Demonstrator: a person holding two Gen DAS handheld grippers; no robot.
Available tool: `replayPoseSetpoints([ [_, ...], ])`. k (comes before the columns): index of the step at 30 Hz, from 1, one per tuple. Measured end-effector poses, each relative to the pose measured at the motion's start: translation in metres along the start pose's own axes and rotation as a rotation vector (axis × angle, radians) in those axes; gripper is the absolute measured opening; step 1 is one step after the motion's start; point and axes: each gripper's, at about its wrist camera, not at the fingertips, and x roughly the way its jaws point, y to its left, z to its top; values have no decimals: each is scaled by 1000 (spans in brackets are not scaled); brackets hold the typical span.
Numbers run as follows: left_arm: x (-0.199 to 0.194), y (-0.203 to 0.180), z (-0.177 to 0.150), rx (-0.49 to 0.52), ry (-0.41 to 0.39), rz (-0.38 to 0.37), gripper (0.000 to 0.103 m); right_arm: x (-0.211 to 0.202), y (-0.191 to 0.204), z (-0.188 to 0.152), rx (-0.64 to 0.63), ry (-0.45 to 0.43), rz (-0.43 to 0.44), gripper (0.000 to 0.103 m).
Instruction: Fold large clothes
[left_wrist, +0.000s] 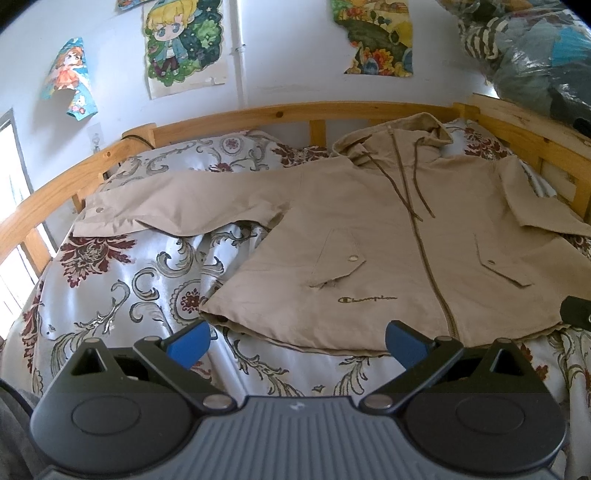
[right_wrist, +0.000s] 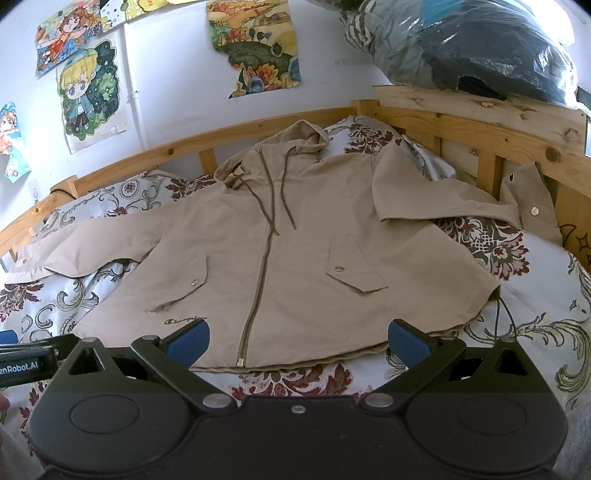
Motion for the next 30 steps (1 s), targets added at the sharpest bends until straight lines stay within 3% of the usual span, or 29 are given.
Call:
replayPoseSetpoints([
  [30, -3, -2, 5, -4, -3, 4, 102, 5, -2, -2, 16, 10, 5, 102],
])
